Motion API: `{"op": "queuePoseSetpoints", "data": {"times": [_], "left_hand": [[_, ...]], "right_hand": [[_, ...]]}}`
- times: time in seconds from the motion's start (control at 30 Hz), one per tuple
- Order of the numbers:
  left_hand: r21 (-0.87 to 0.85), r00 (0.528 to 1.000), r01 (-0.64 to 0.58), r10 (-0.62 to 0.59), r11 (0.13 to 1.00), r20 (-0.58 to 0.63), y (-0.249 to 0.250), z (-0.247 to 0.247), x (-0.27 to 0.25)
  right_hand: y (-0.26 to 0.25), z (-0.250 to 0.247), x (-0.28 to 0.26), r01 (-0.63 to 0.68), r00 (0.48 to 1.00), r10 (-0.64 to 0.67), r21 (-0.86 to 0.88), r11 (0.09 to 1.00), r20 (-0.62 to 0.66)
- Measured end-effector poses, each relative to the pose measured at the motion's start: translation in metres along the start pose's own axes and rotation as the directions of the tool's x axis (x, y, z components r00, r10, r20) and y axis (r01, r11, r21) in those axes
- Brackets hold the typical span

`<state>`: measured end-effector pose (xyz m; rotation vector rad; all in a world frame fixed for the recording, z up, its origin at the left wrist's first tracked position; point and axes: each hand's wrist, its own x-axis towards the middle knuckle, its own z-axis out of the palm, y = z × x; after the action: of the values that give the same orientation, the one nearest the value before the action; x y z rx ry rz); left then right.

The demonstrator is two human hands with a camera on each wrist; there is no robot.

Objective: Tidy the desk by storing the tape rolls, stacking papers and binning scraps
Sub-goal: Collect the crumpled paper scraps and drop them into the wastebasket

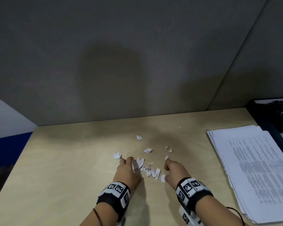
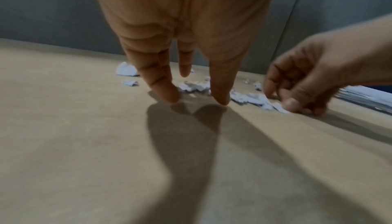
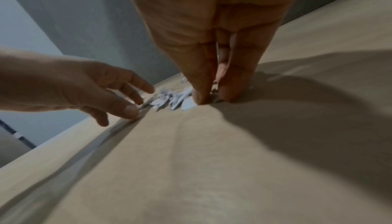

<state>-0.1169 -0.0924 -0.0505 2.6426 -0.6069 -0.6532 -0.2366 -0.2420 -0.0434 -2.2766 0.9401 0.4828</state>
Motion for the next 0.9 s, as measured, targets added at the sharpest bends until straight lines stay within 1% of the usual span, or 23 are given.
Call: {"op": "queuePoseSetpoints", "data": {"times": [0.1, 0.17, 0.27, 0.33, 0.4, 0.47, 0.53, 0.57, 0.6, 0.67, 0.7, 0.8, 0.9], "left_hand": [[0.04, 0.991, -0.101, 0.097, 0.994, 0.092, -0.005, 0.006, -0.001], [0.013, 0.984, -0.134, 0.132, 0.991, 0.121, -0.006, 0.011, -0.003], [-0.089, 0.973, -0.176, 0.187, 0.98, 0.135, -0.009, 0.016, -0.006], [-0.114, 0.972, -0.205, 0.216, 0.972, 0.088, -0.011, 0.013, -0.006], [-0.111, 0.978, -0.203, 0.206, 0.973, 0.014, -0.014, 0.004, -0.003], [-0.102, 0.983, -0.177, 0.17, 0.979, -0.066, -0.019, -0.008, 0.005], [-0.096, 0.981, -0.139, 0.124, 0.986, -0.149, -0.026, -0.02, 0.018], [-0.083, 0.982, -0.108, 0.093, 0.991, -0.167, -0.031, -0.025, 0.026], [-0.055, 0.987, -0.067, 0.058, 0.996, -0.15, -0.036, -0.029, 0.034], [0.025, 0.998, 0.007, -0.005, 1.0, -0.067, -0.043, -0.034, 0.046], [0.056, 0.999, 0.012, -0.01, 0.998, -0.038, -0.046, -0.035, 0.049], [0.089, 0.998, -0.057, 0.058, 0.994, -0.01, -0.051, -0.033, 0.049], [0.055, 0.994, -0.101, 0.102, 0.993, -0.026, -0.057, -0.027, 0.043]], "right_hand": [[-0.016, 0.01, 0.009, 0.06, 0.998, -0.059, 0.035, 0.998, -0.02], [-0.025, 0.017, 0.013, 0.11, 0.994, -0.109, 0.049, 0.993, -0.023], [-0.033, 0.029, 0.017, 0.177, 0.984, -0.176, 0.047, 0.983, -0.017], [-0.035, 0.034, 0.019, 0.213, 0.977, -0.212, 0.049, 0.976, -0.02], [-0.037, 0.035, 0.02, 0.255, 0.967, -0.255, 0.041, 0.966, -0.013], [-0.041, 0.033, 0.02, 0.322, 0.947, -0.322, -0.001, 0.947, 0.008], [-0.046, 0.03, 0.019, 0.382, 0.924, -0.379, -0.074, 0.921, 0.052], [-0.05, 0.028, 0.019, 0.411, 0.911, -0.405, -0.117, 0.904, 0.076], [-0.054, 0.028, 0.02, 0.44, 0.898, -0.428, -0.161, 0.884, 0.101], [-0.059, 0.029, 0.023, 0.483, 0.875, -0.461, -0.231, 0.845, 0.145], [-0.062, 0.029, 0.025, 0.501, 0.865, -0.476, -0.26, 0.825, 0.158], [-0.068, 0.031, 0.027, 0.536, 0.843, -0.505, -0.342, 0.772, 0.182], [-0.072, 0.034, 0.024, 0.557, 0.829, -0.525, -0.375, 0.741, 0.194]]}}
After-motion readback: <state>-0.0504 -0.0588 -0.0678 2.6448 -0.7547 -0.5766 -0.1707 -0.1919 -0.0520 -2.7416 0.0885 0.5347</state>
